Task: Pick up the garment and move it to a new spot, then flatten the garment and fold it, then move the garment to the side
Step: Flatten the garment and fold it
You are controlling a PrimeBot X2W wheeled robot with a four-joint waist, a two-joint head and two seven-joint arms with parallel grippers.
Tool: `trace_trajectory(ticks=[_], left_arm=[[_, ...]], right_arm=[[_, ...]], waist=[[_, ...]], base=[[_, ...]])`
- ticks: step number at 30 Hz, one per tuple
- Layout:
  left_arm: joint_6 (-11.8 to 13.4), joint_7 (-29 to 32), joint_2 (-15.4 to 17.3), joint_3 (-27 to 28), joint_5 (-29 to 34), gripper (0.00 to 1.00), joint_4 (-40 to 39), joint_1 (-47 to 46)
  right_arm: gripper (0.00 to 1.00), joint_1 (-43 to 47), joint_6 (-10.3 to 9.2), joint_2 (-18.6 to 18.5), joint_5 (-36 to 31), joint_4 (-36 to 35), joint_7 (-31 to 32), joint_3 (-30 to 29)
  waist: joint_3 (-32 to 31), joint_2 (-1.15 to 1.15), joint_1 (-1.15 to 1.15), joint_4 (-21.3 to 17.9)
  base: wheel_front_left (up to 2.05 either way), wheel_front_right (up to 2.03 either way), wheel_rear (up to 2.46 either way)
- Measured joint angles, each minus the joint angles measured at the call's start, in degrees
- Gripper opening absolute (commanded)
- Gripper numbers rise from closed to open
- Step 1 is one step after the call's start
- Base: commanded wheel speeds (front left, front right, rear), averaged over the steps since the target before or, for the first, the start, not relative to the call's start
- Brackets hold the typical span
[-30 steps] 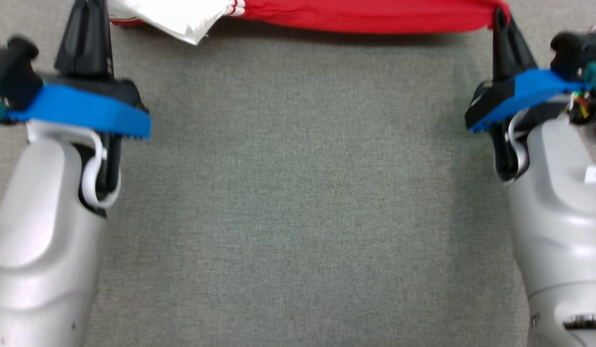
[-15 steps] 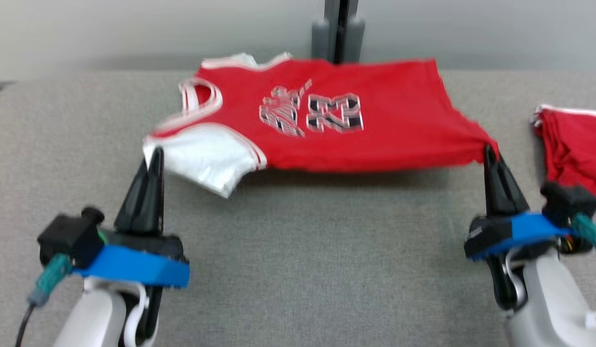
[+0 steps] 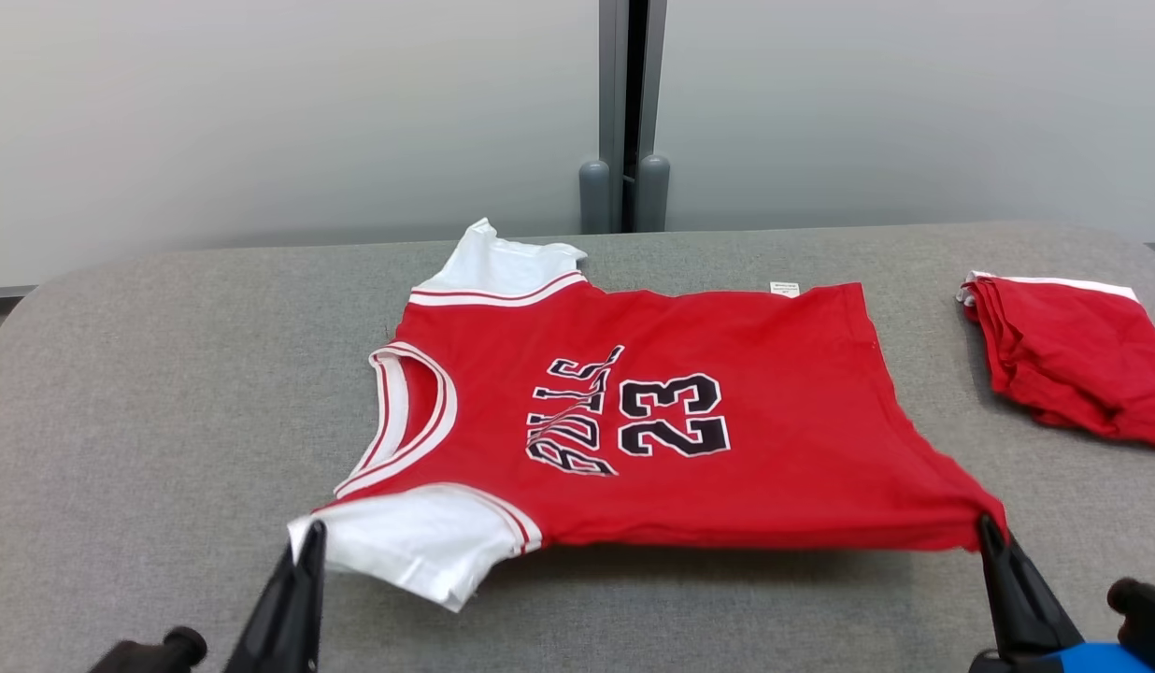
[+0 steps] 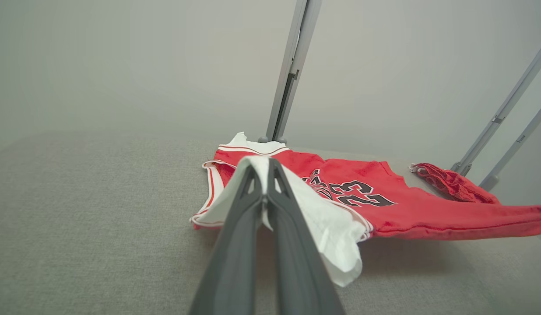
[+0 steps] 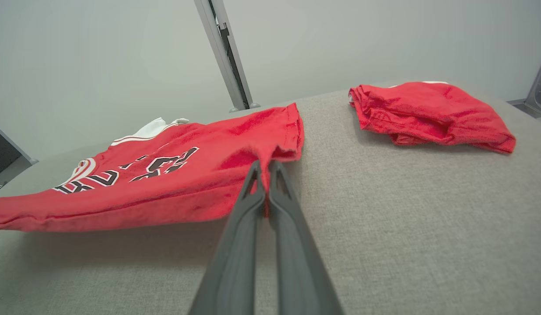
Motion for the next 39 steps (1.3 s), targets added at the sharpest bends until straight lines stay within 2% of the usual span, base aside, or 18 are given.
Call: trace_trajectory(ticks=[4,10,19,28,39], left_arm=[[-0.32,0.68,-1.1,-1.76,-1.65,0.0,0.4,2.13],[-1.83,-0.43,-1.81,-3.35,-1.26,0.0,7.06,0.43],[-3.72,-4.32,-4.26,-5.04,1.19,0.0,17.73,-9.17],[-4.85,-9.24,-7.12,-5.63,4.64,0.0,26.22,-22.8],[-5.58,-12.54,-10.39,-3.71,6.02,0.0,35.83,-35.39]], right_arm=[[0.0,2.06,0.0,0.07,1.03,0.86,1.82,-0.64],[0.0,1.48,0.0,0.08,0.79,7.17,2.07,-0.58],[0.0,-2.83,0.0,0.11,0.35,16.17,2.66,0.99],[0.0,-11.49,0.0,0.13,4.77,18.51,-0.9,2.04],[0.0,-20.36,0.0,0.16,4.11,24.13,-5.38,1.52]], waist=[[-0.28,0.0,0.01,-0.05],[-0.32,0.0,0.01,0.46],[1.4,0.0,0.02,0.44],[5.72,0.0,0.03,-0.8],[11.52,0.0,0.03,-1.51]], base=[[0.0,0.0,0.0],[0.0,0.0,0.0],[0.0,0.0,0.0],[0.0,0.0,0.0],[0.0,0.0,0.0]])
